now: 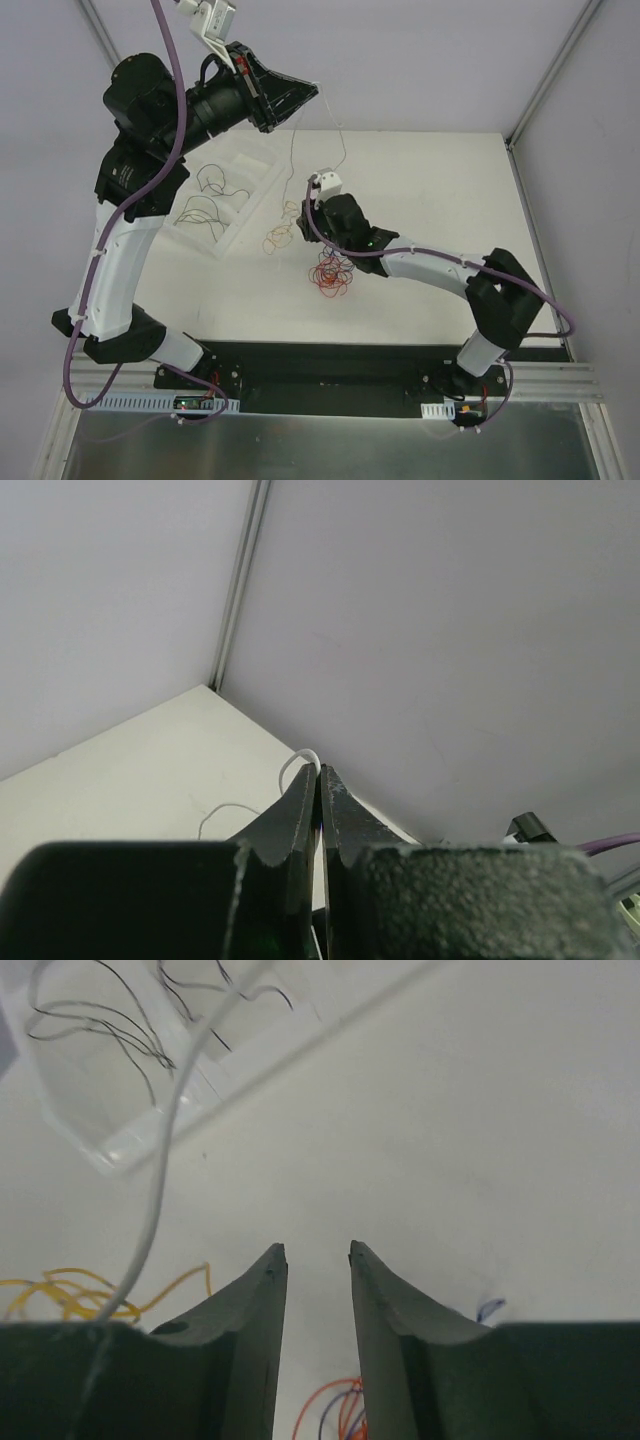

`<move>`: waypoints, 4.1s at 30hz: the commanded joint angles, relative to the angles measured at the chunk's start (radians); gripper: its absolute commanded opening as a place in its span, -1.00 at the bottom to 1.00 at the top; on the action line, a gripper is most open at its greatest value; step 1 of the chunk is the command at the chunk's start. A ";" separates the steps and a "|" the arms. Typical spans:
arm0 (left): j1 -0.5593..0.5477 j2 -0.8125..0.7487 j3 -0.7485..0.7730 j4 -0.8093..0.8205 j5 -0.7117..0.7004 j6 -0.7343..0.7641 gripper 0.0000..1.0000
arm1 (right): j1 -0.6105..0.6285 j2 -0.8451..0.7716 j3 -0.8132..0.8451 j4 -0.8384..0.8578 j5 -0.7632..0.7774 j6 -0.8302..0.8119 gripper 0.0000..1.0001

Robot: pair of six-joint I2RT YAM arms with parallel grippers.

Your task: Untangle the cables

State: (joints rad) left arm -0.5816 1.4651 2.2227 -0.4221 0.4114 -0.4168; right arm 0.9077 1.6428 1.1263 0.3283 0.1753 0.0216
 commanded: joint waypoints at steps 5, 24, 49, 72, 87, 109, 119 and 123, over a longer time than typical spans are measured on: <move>0.009 -0.017 -0.009 0.048 0.001 -0.004 -1.00 | -0.012 -0.239 -0.121 -0.207 0.107 0.055 -0.04; 0.009 0.009 -0.021 0.048 0.020 -0.023 -1.00 | 0.060 -0.571 0.038 -0.368 -0.155 -0.107 0.67; 0.016 0.015 0.104 0.072 -0.063 0.018 -1.00 | 0.019 -0.018 -0.250 0.067 0.305 0.227 -0.36; 0.019 -0.195 0.029 0.052 -0.480 0.302 -1.00 | -0.309 -0.075 -0.398 -0.038 0.184 0.512 -0.77; 0.019 -0.310 -0.011 0.071 -0.553 0.348 -1.00 | -0.497 0.015 -0.358 -0.064 0.024 0.628 -0.95; 0.019 -0.519 -0.728 0.045 -0.602 0.293 -1.00 | -0.109 0.006 -0.011 -0.224 -0.129 0.276 0.36; 0.019 -0.503 -0.914 0.028 -0.600 0.224 -1.00 | -0.188 0.161 -0.045 -0.195 -0.202 0.438 0.04; 0.019 -0.448 -0.930 0.028 -0.565 0.193 -1.00 | -0.237 0.117 -0.206 -0.187 -0.122 0.544 0.00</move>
State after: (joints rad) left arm -0.5739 0.9760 1.3037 -0.4088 -0.1852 -0.1738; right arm 0.7155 1.8263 1.0435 0.1417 -0.0158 0.4362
